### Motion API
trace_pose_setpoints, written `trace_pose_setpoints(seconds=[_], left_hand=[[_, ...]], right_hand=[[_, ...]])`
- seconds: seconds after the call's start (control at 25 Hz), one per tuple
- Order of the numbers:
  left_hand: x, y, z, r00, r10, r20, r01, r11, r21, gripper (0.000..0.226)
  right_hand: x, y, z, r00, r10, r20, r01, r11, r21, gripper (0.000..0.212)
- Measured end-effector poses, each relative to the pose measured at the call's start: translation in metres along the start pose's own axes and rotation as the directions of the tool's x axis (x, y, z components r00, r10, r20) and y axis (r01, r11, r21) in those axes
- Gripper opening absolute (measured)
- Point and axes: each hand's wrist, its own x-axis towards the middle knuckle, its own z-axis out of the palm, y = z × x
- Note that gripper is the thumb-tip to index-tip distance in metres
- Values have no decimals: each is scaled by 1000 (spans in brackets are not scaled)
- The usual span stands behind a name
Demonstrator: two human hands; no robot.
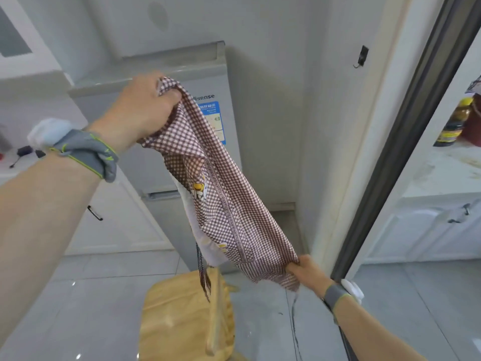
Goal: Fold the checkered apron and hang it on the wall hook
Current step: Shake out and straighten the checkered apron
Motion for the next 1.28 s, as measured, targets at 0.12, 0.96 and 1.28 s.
trace_pose_setpoints(seconds=[0.12, 0.96, 1.28], left_hand=[[-1, -9, -11, 978, -203, 47, 208, 964, -166, 33], [-5, -6, -6, 862, -480, 162, 504, 847, -173, 23], [-5, -24, -6, 904, -417, 90, 425, 898, -113, 29]], right_hand=[[10, 15, -13, 978, 192, -78, -174, 965, 197, 13], [-28, -220, -4, 718, -504, -480, 636, 755, 159, 6], [7, -189, -38, 830, -501, -245, 484, 865, -133, 17]])
